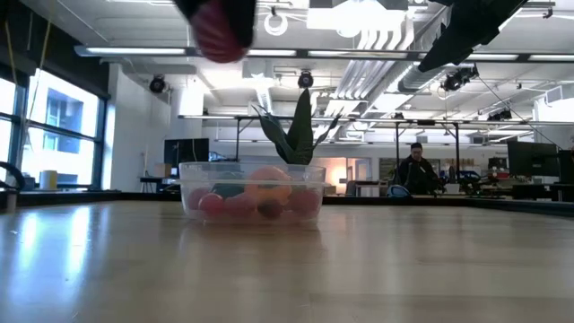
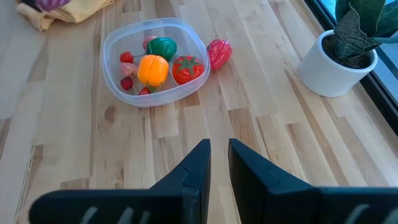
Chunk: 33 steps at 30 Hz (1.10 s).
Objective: Pick and placing Produce into tupperware
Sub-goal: Put the violet onion into the transparent bin
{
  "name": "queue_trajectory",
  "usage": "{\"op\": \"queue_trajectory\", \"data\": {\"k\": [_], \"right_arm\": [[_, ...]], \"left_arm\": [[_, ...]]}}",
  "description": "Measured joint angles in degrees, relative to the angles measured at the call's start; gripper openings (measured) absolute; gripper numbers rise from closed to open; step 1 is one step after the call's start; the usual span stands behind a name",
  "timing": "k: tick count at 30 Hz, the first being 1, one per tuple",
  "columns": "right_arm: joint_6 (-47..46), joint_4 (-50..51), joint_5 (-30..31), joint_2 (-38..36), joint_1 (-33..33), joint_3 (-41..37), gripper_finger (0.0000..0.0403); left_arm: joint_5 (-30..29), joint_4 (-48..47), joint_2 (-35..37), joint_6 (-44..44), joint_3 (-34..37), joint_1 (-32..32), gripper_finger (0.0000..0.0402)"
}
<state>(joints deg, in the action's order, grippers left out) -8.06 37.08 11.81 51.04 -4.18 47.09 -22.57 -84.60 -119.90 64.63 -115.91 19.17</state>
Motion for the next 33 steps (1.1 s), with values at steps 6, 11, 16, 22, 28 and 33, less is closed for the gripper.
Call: {"op": "queue_trajectory", "data": {"k": [6,11,16,22,28,33], "right_arm": [[0.01,0.00,0.01,-0.01,0.00,0.00,0.0046],[0.01,0.00,0.01,-0.01,-0.01,0.00,0.0046],[0.01,0.00,0.00,0.00,-0.01,0.00,0.0046],[0.01,0.00,0.01,-0.01,-0.01,0.00,0.0046],[0.00,-0.01,0.01,-0.01,0.00,0.00,0.0046],[0.01,0.00,-0.01,-0.01,0.01,0.00,0.0046]], "left_arm": [[0.11,1.25,0.00,-7.46,-1.74,-7.29,0.0236],[2.74,5.17,0.00,-8.83,3.86,-10.34,0.0236],[4.48,7.20,-0.02,-8.88,7.79,-11.38,0.0236],[4.42,8.92,-0.02,-8.86,11.48,-11.31,0.0237],[4.61,13.02,0.57,-8.74,15.37,-11.34,0.0237],[5.44,15.65,1.22,-8.79,18.45,-11.36,0.0237]]}}
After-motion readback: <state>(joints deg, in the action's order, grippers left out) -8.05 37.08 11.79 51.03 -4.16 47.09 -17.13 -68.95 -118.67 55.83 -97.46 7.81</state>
